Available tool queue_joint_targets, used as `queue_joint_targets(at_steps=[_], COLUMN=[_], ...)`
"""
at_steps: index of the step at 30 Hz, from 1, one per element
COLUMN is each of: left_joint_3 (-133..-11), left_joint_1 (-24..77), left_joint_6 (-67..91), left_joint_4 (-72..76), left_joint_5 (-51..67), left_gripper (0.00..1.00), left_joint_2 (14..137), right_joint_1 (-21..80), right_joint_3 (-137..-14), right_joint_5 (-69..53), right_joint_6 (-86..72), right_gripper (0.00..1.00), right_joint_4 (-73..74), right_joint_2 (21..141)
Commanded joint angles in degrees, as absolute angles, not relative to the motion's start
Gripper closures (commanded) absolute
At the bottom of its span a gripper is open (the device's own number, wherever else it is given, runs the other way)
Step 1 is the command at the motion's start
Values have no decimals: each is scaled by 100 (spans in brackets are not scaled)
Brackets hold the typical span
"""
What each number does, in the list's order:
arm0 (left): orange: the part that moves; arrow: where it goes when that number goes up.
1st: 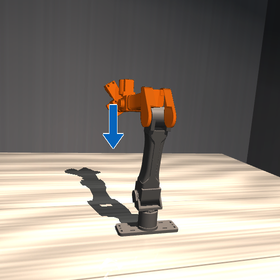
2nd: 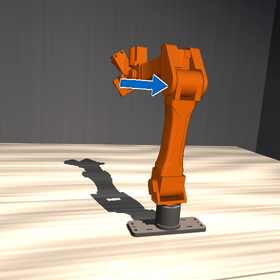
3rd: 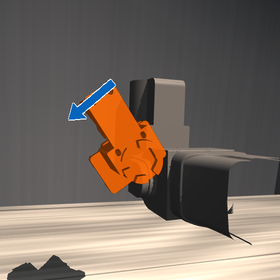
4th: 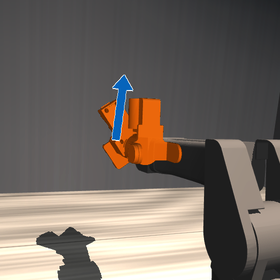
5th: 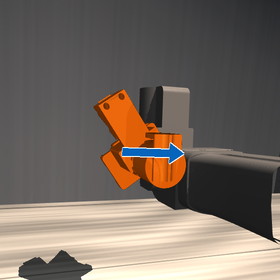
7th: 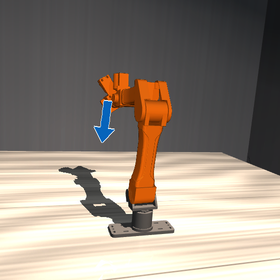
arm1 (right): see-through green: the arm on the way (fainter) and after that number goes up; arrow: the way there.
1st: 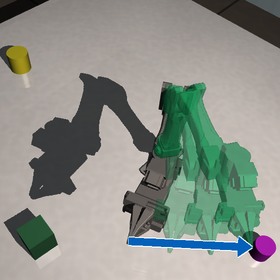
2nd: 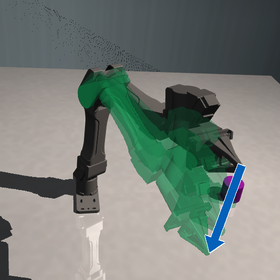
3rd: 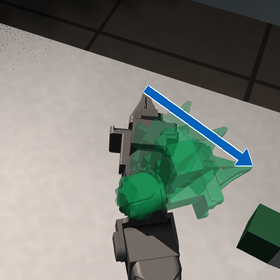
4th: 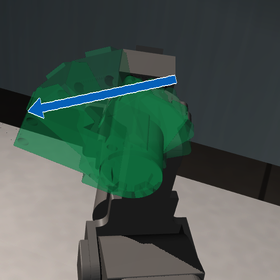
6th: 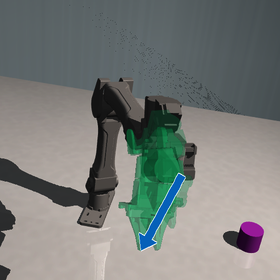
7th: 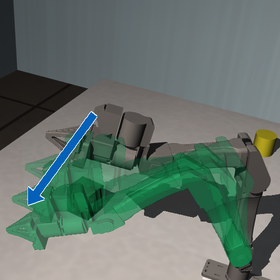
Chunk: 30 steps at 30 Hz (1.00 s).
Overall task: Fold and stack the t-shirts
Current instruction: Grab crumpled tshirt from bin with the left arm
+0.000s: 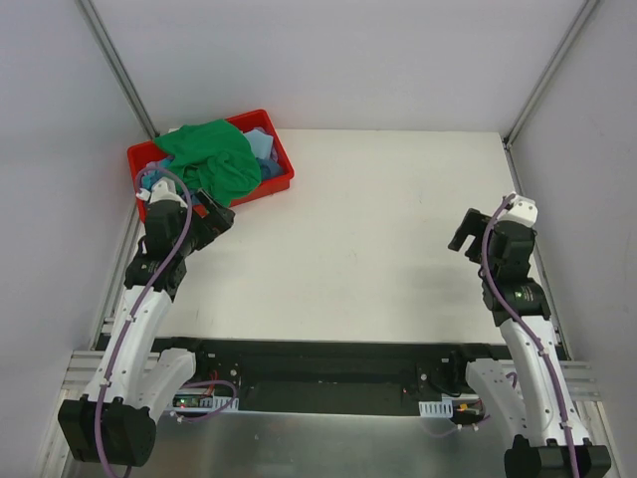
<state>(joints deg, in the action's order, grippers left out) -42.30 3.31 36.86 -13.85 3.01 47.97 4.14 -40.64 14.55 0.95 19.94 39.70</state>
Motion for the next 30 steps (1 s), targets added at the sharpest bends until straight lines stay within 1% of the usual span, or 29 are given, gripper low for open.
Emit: queue_joint_targets(at_steps=[1,4,7,8,11,13,17,20,21,22,26,27,29,30], left_joint_3=[-4465,-4570,-4763,-4868,-5289,-5781,-6678,-7266,-7469,-7636,-7979,-8076,-8357,-8471], left_joint_1=[325,325,325,325,325,325,325,325,325,325,351,360,352,360], left_joint_6=[3805,3823,3876,3876,3850,3762,3604,3499,3455,3506,3516,3481,3419,3393], left_joint_4=[-1512,-1512,-1512,-1503,-1503,-1512,-1529,-1573,-1669,-1879,-2083,-2100,-2214,-2267], left_joint_5=[97,158,35,-174,-343,-343,-27,-9,-9,-44,-307,-377,-369,-334], left_gripper=[1,1,1,1,1,1,1,1,2,7,8,10,18,27], left_joint_2=[4772,4921,5167,5298,5974,6527,7697,8514,8786,8989,9745,9921,10264,10405], right_joint_1=[413,413,430,413,422,413,413,422,413,413,413,413,413,413], right_joint_3=[-4017,-3964,-3920,-3937,-3981,-4025,-4017,-4025,-4025,-4025,-3973,-3964,-3946,-3955], right_joint_5=[1441,1205,1099,1081,1072,1081,1028,1098,1107,1142,1204,1178,1116,1081], right_joint_6=[9,9,26,44,88,105,263,325,334,334,343,343,343,343], right_gripper=[4,4,4,4,4,4,4,4,4,4,4,4,4,4], right_joint_4=[1749,1582,1451,1441,1450,1494,1503,1555,1564,1591,1591,1591,1591,1600], right_joint_2=[3753,3665,3639,3647,3691,3726,3753,3779,3805,3797,3823,3841,3885,3911])
